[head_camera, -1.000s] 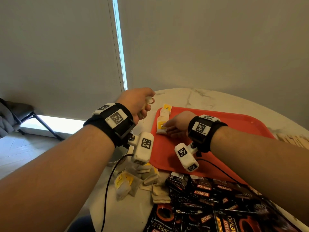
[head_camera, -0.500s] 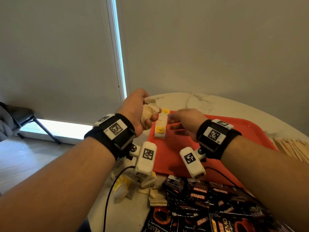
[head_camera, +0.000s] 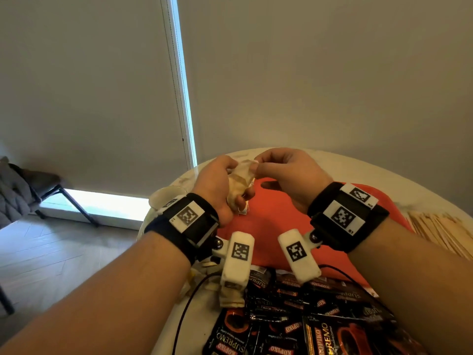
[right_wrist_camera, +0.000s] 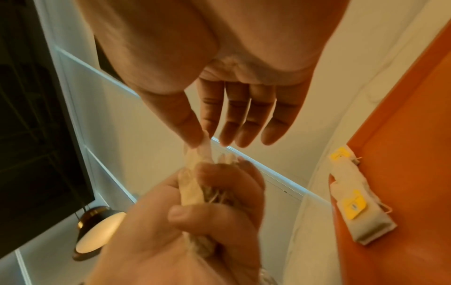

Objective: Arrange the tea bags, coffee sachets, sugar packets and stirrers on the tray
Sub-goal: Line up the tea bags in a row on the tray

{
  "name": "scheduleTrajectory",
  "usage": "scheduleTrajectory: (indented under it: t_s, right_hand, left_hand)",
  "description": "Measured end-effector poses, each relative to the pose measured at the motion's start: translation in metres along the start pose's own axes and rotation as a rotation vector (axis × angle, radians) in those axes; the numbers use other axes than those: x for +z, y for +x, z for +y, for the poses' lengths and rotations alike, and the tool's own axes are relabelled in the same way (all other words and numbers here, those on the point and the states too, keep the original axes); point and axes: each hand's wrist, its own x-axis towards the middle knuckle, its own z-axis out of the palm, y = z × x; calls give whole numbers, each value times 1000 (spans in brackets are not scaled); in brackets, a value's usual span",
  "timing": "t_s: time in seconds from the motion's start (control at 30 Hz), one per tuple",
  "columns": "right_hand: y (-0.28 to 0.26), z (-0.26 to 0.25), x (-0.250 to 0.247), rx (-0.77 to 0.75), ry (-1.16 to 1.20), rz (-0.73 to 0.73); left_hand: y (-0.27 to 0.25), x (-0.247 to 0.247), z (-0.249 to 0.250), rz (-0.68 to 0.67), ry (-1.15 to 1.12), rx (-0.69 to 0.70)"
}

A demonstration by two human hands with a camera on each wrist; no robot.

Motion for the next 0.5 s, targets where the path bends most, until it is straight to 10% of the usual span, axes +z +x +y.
scheduleTrajectory:
  t_s: [0.27,0.5]
  right_hand:
    - [-2,-18,-3,-90,310,117]
    - [4,-17,-8,-71,190,102]
  left_hand:
    - [-2,-4,-12,-14,-29,-93]
    - [-6,-6,6,63,127,224]
